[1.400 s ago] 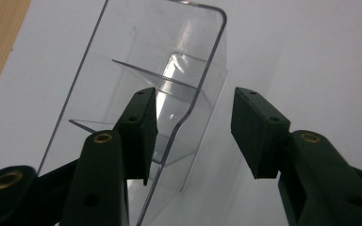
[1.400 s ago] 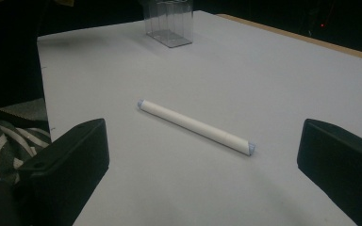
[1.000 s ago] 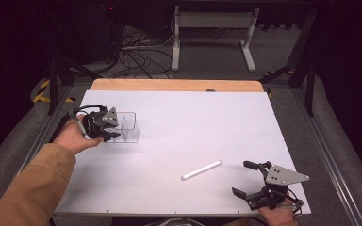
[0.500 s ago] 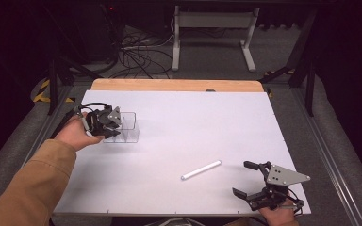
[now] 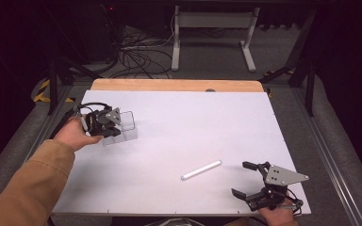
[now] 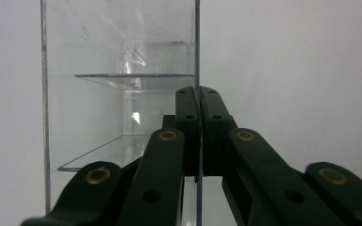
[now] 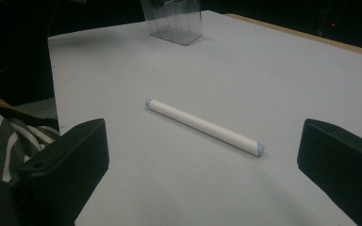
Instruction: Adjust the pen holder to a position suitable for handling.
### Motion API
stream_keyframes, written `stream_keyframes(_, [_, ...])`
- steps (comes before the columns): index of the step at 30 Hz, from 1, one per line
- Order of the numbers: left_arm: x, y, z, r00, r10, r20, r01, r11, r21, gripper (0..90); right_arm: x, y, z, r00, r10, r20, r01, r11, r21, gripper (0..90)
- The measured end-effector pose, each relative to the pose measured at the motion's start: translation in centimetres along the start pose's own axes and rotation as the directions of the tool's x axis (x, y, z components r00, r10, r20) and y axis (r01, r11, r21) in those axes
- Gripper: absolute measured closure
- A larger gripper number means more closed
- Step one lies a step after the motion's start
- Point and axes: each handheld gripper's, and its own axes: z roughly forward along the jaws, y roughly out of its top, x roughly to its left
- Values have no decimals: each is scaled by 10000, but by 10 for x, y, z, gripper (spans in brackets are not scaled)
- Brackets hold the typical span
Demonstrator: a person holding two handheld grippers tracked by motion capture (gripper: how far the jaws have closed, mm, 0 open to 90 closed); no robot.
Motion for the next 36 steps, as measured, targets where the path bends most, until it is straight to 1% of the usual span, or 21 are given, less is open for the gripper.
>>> stream_keyframes(2, [-1,0,-1,10000,11,15,-11,10000,-31,883,0,0,0,10000,39,-16,-39,10000,14,33])
stream_keyframes(6, [-3,5,-9,10000,4,50,-1,9988,-485,884,0,0,1,10000,-31,-10,31,10000,8,33])
stream_keyframes(9, [-7,10,-16,9999,130,77,-124,9969,-771,883,0,0,1,10000,-28,-10,28,10000,-10,33])
stream_keyframes(10, [-7,10,-16,9999,130,77,-124,9969,-771,884,0,0,1,10000,-28,-10,28,10000,-10,33])
stream_keyframes(11, [-8,13,-18,9997,203,109,-192,9960,-877,884,0,0,1,10000,-23,-12,23,10000,-8,33])
stream_keyframes(12, [-12,18,-22,9990,370,242,-342,9938,-1055,883,0,0,1,10000,-26,-20,26,10000,-10,33])
stream_keyframes(14, [-16,25,-25,9980,548,329,-506,9918,-1176,884,0,0,1,10000,-59,-25,59,10000,30,33])
stream_keyframes(15, [-16,25,-25,9980,548,329,-506,9918,-1176,883,0,0,1,10000,-59,-25,59,10000,30,33])
stream_keyframes(16, [-21,32,-26,9969,684,399,-629,9900,-1261,884,0,0,1,10000,-52,-29,52,10000,17,33])
stream_keyframes(19, [-27,43,-27,9945,911,513,-833,9869,-1382,883,0,0,1,10000,-5,-53,5,10000,-9,33])
stream_keyframes(20, [-27,43,-27,9945,911,513,-833,9869,-1382,883,0,0,1,10000,-5,-53,5,10000,-9,33])
stream_keyframes(21, [-31,51,-28,9922,1087,615,-990,9848,-1429,883,0,0,1,10000,-29,-38,29,10000,-23,33])
stream_keyframes(22, [-31,51,-28,9922,1087,615,-990,9848,-1429,884,0,0,1,10000,-29,-38,29,10000,-23,33])
stream_keyframes(25, [-37,63,-27,9875,1381,753,-1256,9805,-1514,883,0,0,1,10000,-28,-38,28,10000,-12,33])
stream_keyframes(27, [-42,73,-25,9839,1523,935,-1360,9775,-1614,883,0,0,0,10000,-14,-48,14,10000,-16,33])
stream_keyframes(29, [-43,76,-24,9832,1536,990,-1359,9766,-1665,884,0,0,0,10000,5,-55,-5,10000,-4,33])
stream_keyframes(32, [-47,85,-20,9796,1599,1215,-1369,9744,-1784,884,0,0,0,10000,-29,-48,29,10000,-9,33])
stream_keyframes(33, [-49,90,-18,9767,1714,1294,-1465,9722,-1825,883,0,0,0,10000,-48,-45,48,10000,-18,33])
stream_keyframes(36, [-53,98,-15,9734,1802,1417,-1532,9712,-1827,883,0,0,0,10000,-29,-64,29,10000,-15,33])
